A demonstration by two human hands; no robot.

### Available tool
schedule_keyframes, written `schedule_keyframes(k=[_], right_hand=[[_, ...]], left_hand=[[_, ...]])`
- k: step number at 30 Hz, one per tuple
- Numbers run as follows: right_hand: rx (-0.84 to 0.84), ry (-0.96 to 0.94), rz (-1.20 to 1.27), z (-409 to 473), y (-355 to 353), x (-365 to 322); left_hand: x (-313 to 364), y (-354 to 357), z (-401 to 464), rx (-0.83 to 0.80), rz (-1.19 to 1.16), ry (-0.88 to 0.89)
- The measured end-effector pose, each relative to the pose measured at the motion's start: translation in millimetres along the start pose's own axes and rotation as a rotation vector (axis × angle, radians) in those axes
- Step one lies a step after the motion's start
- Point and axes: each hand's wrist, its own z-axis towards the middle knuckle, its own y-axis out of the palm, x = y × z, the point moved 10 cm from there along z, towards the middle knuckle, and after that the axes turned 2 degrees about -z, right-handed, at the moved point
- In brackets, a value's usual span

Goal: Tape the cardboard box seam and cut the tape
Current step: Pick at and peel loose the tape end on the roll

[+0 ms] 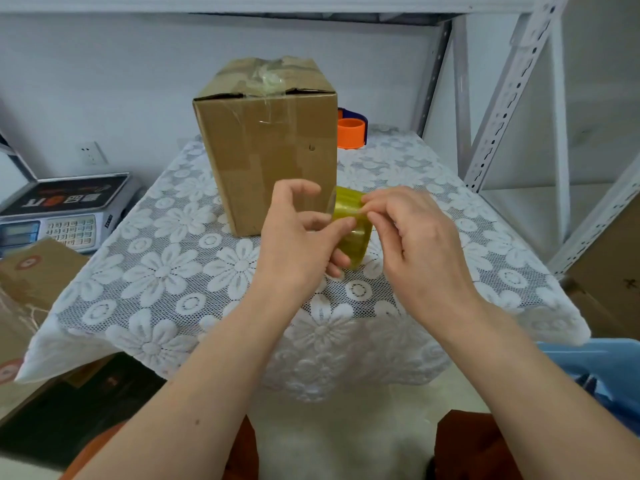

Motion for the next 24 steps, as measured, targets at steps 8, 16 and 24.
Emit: schedule_keyframes(k=[8, 16, 24], right_hand=[[0.017, -0.002, -0.022, 0, -3, 1], [-0.048, 0.135, 0.187, 0, 4, 2], [-0.014, 0.420, 0.266, -1, 4, 33]], left_hand=[[9, 3, 0, -0.043, 0.073, 0.107], [4, -3, 2, -0.008, -0.134, 0.033], [-1, 0, 1, -0.030, -0.229, -0.018]])
